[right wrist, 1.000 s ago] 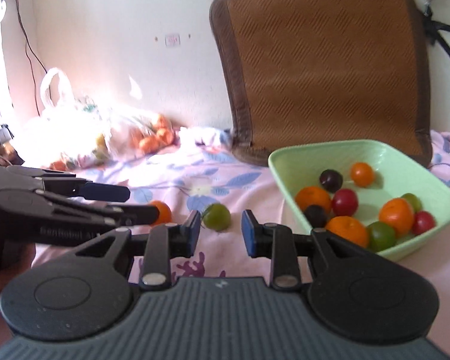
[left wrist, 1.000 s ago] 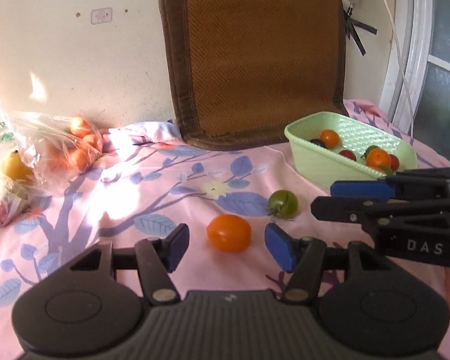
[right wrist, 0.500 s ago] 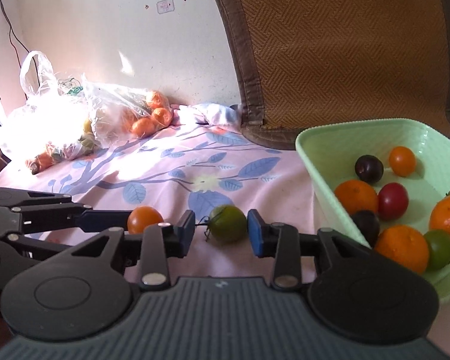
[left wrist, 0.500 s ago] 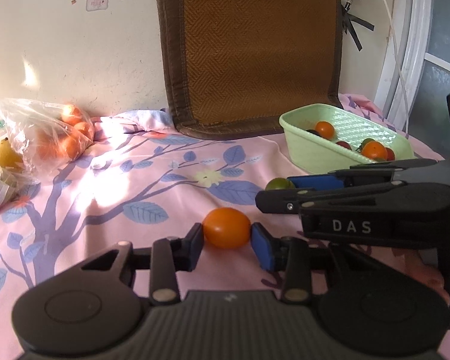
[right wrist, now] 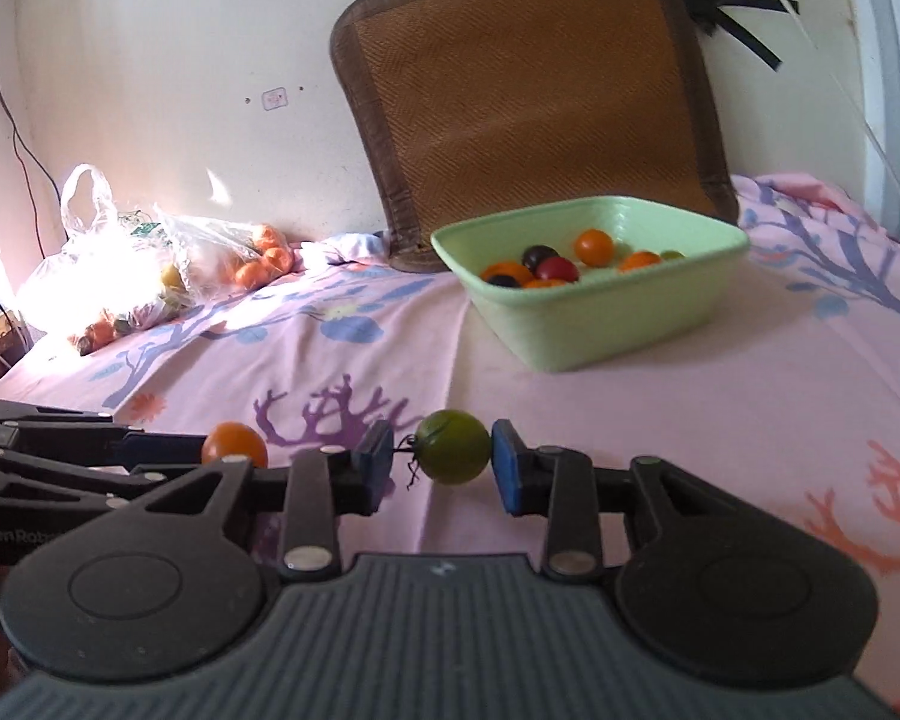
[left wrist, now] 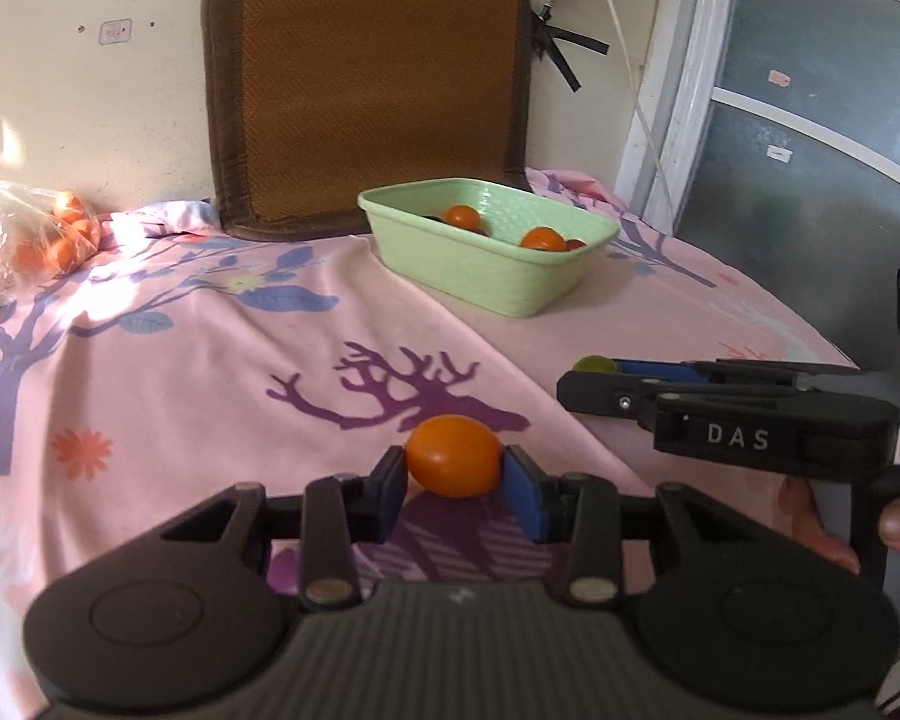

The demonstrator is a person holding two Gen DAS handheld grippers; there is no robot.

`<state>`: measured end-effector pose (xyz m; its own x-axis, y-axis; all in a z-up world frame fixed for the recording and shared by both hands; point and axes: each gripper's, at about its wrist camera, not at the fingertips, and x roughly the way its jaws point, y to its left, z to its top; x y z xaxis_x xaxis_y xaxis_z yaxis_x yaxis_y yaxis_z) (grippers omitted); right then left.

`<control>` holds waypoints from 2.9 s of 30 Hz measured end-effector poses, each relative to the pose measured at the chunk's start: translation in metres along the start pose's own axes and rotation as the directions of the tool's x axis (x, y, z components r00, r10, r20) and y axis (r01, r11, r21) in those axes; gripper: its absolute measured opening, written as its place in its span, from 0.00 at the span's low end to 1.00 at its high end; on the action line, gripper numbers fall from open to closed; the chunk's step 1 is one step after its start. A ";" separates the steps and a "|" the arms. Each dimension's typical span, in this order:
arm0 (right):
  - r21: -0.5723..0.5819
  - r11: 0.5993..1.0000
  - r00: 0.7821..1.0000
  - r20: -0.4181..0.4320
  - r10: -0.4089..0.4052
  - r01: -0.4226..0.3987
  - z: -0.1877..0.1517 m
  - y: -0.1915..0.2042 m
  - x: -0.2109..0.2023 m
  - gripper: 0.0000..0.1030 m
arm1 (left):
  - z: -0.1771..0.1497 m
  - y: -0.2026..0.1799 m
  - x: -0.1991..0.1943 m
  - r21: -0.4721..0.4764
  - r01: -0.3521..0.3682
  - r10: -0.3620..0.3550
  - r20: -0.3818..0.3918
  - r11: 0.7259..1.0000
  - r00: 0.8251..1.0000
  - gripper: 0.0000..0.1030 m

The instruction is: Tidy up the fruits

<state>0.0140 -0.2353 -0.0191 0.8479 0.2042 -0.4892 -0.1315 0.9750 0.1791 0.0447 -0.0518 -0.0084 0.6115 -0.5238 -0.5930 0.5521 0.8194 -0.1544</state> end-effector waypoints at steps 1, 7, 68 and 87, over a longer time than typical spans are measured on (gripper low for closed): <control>0.011 1.000 1.000 -0.004 -0.006 0.006 -0.003 -0.003 -0.002 0.37 | -0.003 -0.004 0.001 0.007 -0.003 0.003 0.000 1.000 1.000 0.34; 0.020 1.000 1.000 -0.004 -0.019 0.019 -0.009 -0.006 -0.004 0.37 | -0.009 -0.014 0.003 0.044 -0.045 0.044 0.023 0.998 0.999 0.34; 0.043 0.998 0.984 0.171 -0.057 0.051 0.033 -0.028 -0.017 0.37 | 0.084 -0.004 0.024 0.046 0.021 -0.027 0.131 0.999 0.991 0.35; -0.004 0.991 0.978 0.161 -0.129 0.132 0.068 -0.068 0.052 0.55 | 0.141 0.013 0.117 -0.023 -0.003 0.005 0.058 1.000 0.998 0.45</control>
<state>0.1021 -0.2974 0.0014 0.9293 0.0597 -0.3644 -0.0207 0.9937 0.1100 0.2031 -0.1353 0.0319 0.6459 -0.5325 -0.5471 0.5367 0.8263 -0.1706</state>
